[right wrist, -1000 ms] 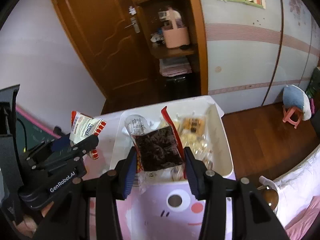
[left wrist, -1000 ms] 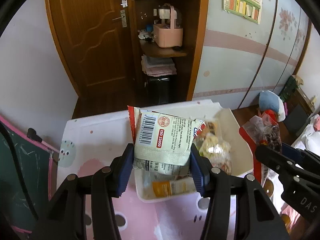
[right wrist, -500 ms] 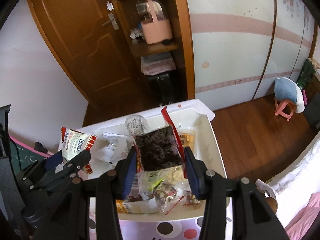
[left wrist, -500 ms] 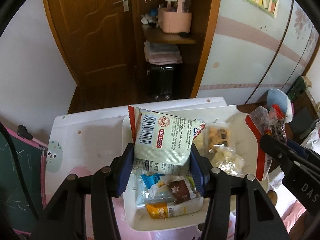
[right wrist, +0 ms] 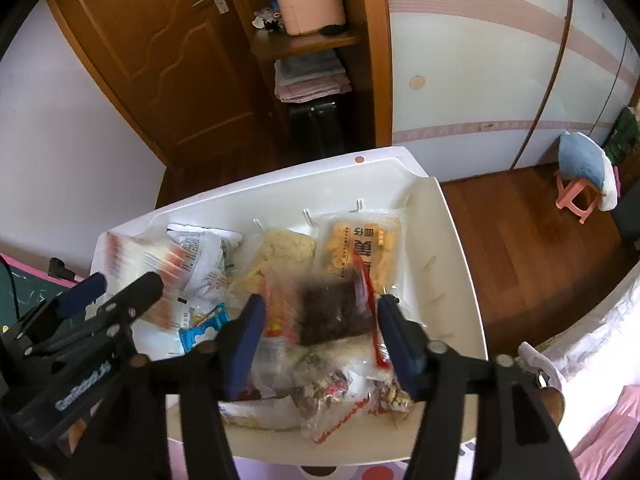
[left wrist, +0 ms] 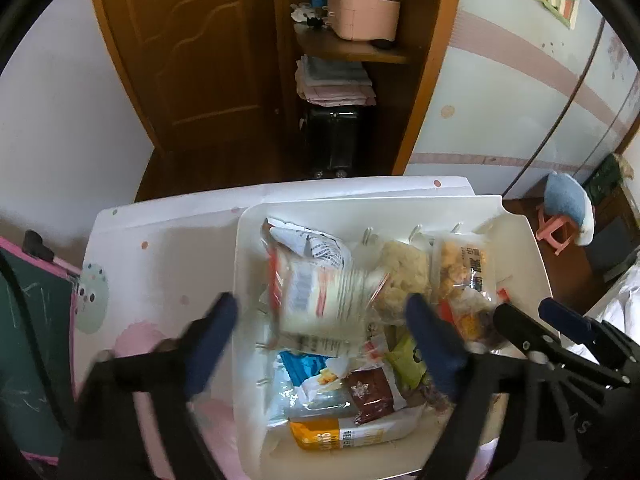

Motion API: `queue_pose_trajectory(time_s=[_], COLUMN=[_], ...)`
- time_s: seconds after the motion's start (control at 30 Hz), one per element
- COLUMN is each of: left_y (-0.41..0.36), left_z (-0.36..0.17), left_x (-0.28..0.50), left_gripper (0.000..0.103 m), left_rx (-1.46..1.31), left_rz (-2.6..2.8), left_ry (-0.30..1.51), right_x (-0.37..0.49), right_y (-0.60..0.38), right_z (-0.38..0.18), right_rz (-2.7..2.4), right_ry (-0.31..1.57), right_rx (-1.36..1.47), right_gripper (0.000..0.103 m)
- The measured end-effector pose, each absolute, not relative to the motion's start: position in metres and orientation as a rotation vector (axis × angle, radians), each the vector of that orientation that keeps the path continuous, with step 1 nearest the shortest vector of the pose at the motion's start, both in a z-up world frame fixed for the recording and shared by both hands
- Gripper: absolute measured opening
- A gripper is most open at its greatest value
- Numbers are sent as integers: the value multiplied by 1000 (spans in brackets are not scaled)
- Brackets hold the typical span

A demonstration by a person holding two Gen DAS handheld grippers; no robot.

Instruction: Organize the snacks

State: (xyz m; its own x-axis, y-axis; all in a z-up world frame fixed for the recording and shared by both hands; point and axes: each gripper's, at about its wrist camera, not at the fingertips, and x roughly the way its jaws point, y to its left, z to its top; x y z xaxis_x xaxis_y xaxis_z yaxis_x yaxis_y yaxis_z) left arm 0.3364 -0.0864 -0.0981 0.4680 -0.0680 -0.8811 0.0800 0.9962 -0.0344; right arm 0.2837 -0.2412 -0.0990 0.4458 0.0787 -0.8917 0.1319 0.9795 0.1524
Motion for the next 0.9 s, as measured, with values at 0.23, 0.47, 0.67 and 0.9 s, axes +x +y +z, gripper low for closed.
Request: queue_pose_trajectory(time_s=[0.23,0.47,0.67,0.9], left_y=[-83,-84,-83,-76], left_z=[-99,-95,-88,-81], left_x=[330,323,312,292], left_gripper=[89,89,89,89], left_rx=[4,8,9,-6], left_rz=[-102,-92,-87,-73], left_ry=[1090,1078,1064,1061], right_x=[280,274,267,252], right_y=[-247,-248,-248,-241], right_z=[-105,-104,-100,-94], right_rz=[-45,-39,-29,-16], right_ry=[1102,1095,1096,1080], right_rx=[216,216,217,191], right_gripper=[71,71,71,71])
